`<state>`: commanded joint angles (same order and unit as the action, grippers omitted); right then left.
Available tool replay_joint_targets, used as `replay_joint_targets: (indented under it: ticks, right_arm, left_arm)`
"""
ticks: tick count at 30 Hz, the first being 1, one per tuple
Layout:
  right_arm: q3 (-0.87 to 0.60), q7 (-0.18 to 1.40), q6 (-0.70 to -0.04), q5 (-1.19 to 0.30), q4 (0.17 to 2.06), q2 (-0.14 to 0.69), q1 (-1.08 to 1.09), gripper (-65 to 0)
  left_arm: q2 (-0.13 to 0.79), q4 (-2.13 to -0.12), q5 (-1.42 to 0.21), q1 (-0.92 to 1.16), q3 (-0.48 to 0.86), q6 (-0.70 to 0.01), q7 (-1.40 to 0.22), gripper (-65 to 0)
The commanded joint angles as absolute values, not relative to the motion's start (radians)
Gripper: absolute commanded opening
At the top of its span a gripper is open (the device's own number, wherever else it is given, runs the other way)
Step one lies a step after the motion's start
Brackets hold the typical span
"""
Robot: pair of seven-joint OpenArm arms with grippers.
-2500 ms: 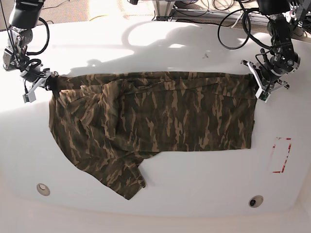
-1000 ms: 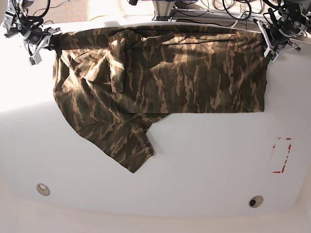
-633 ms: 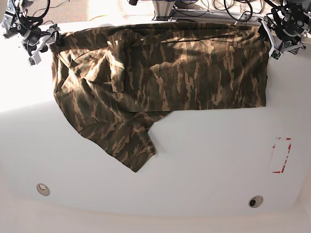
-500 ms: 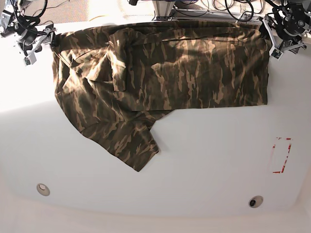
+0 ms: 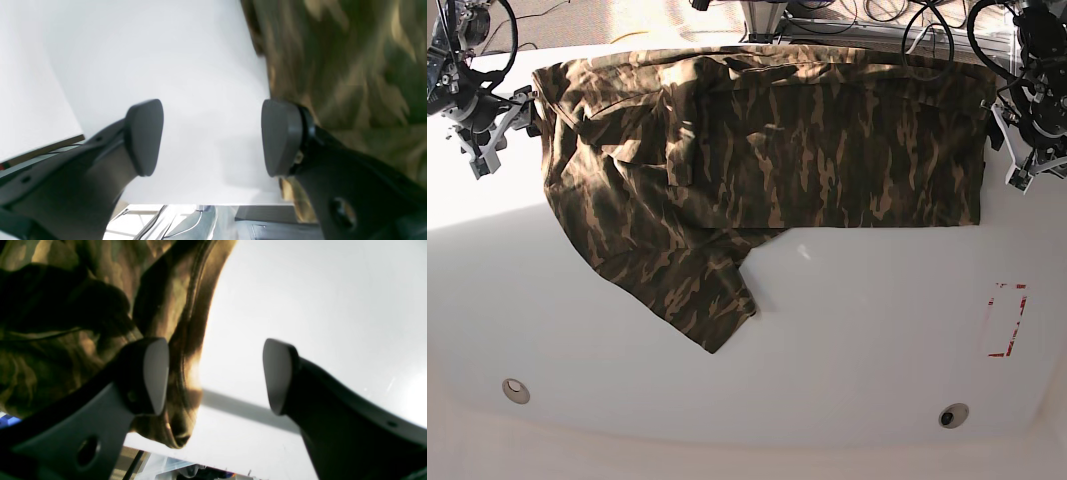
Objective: Layout the t-shirt on the table in an organized manner, then fold the t-shirt properly
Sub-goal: 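Pull the folded edge with both grippers toward the robot, sliding the shirt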
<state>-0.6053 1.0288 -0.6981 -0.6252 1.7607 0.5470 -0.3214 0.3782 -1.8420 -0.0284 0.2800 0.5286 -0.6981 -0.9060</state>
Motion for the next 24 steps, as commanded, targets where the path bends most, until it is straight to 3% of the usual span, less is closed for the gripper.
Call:
replay_joint_targets:
  ticks: [10, 24]
  right_arm:
    - [-0.452, 1.033, -0.698, -0.625, 1.704, 0.544, -0.093, -22.5]
    - [-0.228, 1.003, -0.698, -0.613, 1.371, 0.476, 0.292, -22.4]
  left_arm:
    - [0.349, -1.819, -0.025, 0.142, 0.535, -0.698, -0.908, -21.9]
    - [0.328, -1.561, -0.025, -0.082, 0.527, -0.698, -0.883, -22.1]
